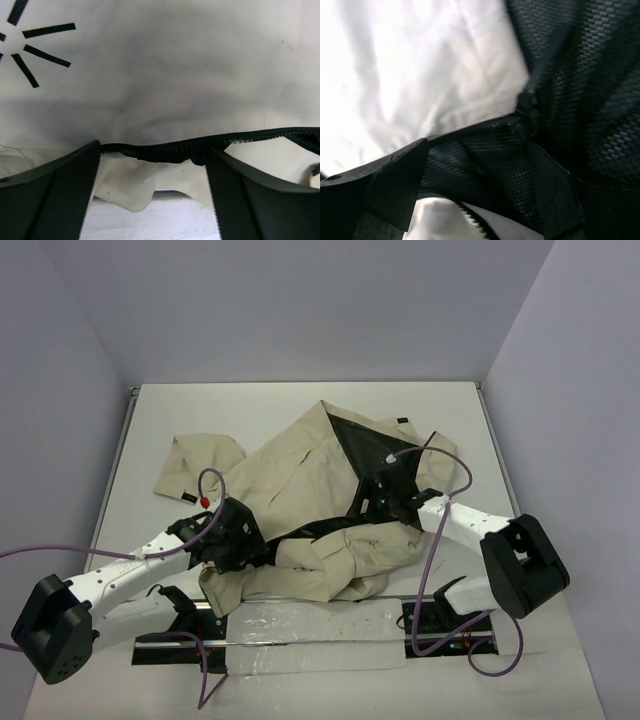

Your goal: Zip up the jacket

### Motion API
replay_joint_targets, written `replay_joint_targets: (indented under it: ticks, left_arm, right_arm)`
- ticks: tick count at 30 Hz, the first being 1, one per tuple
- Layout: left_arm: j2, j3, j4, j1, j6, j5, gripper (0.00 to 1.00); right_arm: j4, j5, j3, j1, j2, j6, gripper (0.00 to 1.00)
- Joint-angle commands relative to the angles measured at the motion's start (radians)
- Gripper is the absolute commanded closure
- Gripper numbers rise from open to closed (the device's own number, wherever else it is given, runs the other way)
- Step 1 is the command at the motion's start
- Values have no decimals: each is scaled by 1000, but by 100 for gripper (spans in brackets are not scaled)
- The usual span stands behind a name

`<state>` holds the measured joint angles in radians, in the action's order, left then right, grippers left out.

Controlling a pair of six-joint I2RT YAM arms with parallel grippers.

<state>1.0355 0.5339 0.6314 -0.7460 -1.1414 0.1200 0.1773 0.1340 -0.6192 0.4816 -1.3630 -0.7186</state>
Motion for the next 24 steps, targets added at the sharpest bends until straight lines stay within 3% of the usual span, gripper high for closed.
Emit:
replay_joint_targets:
  ticks: [1, 3, 7, 9, 11, 16, 19, 20, 21, 24]
  left_arm:
    - [-11, 22, -38, -6, -15, 12, 21]
    - [-21, 27, -37, -5, -11, 15, 21]
    - [-28, 31, -74, -6, 16, 3, 2]
    - [-16, 29, -92, -6, 32, 0, 2]
    - [4, 48, -91, -6, 50, 18, 9]
    - [49, 120, -4, -6, 60, 119, 40]
    - [56, 161, 37, -7, 58, 161, 73]
    - [58, 179, 61, -7, 52, 173, 91]
    - [59, 196, 80, -6, 49, 182, 99]
    - [30, 222, 98, -7, 42, 192, 100]
  right_arm:
    - [-150, 66, -4, -8, 49, -70, 14]
    - [-151, 66, -21, -17, 68, -68, 14]
    - [-139, 76, -61, -40, 59, -89, 14]
    - [-150, 86, -65, -43, 41, -131, 14]
    - [-177, 94, -56, -42, 32, -174, 14]
    - [-204, 90, -39, -23, 55, -204, 20]
    - [-126, 39, -78, -2, 72, -173, 20]
    - [-112, 15, -84, 10, 89, -166, 20]
    - [-100, -13, -88, 22, 107, -164, 20]
    - [-76, -71, -95, 44, 136, -150, 20]
